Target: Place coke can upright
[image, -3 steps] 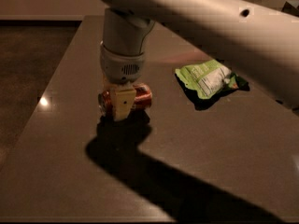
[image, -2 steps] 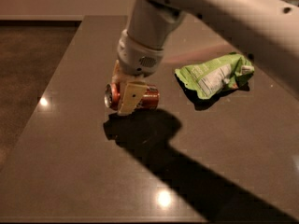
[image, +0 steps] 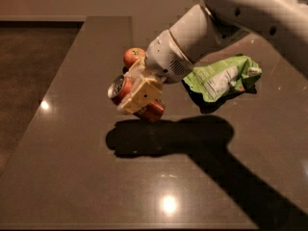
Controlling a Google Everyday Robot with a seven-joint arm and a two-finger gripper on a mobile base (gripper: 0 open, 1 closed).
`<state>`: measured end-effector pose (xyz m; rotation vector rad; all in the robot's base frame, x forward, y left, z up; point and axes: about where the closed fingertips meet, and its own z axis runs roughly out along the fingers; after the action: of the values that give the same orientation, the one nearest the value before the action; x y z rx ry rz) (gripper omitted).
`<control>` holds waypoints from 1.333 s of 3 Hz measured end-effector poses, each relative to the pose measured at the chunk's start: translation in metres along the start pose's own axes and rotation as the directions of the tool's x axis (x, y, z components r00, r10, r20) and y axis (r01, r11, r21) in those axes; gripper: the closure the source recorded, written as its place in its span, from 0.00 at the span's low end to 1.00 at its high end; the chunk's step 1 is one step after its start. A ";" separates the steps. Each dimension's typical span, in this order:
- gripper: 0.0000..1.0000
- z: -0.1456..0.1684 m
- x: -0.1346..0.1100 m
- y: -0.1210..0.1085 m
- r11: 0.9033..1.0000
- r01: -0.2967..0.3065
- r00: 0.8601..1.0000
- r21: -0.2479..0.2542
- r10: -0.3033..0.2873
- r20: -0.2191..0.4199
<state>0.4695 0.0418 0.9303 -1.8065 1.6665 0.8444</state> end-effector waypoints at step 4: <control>1.00 0.003 -0.022 -0.001 0.958 -0.210 0.877 0.197 0.095 0.472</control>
Offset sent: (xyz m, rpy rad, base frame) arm 0.0097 0.0065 0.0191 0.4422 -0.0001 -0.3083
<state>0.4690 0.0584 0.9444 -1.2013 1.5305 0.9950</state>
